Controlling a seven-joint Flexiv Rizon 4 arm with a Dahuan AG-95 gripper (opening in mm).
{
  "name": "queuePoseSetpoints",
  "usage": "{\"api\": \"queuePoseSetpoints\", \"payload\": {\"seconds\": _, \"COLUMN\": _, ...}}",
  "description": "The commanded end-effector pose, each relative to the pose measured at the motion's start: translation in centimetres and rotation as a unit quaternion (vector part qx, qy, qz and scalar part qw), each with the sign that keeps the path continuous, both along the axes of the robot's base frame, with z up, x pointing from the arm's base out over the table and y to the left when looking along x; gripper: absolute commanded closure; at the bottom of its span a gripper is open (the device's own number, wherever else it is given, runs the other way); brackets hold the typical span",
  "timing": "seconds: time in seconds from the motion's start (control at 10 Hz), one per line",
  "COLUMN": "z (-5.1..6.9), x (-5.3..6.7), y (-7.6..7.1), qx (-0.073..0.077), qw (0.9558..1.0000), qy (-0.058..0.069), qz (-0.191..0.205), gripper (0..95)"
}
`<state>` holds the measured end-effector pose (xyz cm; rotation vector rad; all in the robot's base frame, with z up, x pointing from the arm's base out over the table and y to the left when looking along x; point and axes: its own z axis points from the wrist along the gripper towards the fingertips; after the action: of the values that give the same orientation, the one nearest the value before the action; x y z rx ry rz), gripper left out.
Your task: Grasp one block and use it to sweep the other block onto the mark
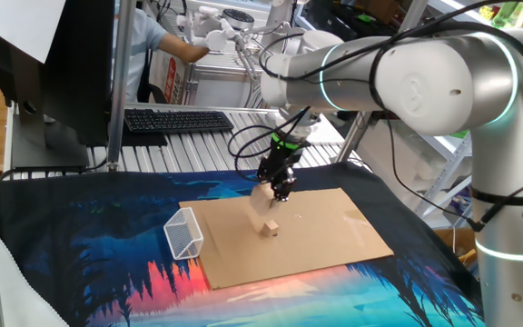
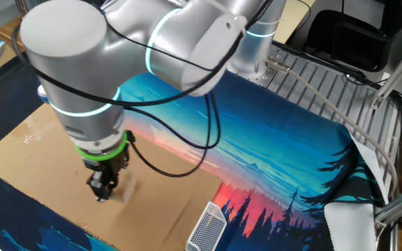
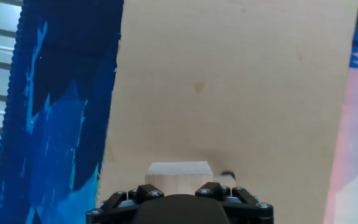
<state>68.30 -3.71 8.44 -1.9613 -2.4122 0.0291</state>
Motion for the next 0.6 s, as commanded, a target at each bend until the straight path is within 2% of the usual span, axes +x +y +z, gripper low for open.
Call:
{"api": "queuePoseSetpoints", "payload": {"seconds": 0.1, "z": -0.2, "x": -1.0, "y": 1.1, "qx": 0.000, "qw": 1.0000, "qy": -0.001, "qz": 0.005, "gripper": 95.0}}
{"api": "queuePoseSetpoints", "payload": {"seconds": 0.4, "z": -1.1, "x": -2.5, "y": 3.2, "qx": -0.003, "qw": 0.9999, "qy": -0.002, "qz": 0.010, "gripper": 95.0}}
{"api": "queuePoseSetpoints", "payload": {"seconds": 0.6, "z": -2.3, "x": -3.2, "y": 4.0, "qx": -0.006, "qw": 0.9999, "qy": -0.006, "qz": 0.008, "gripper": 95.0}}
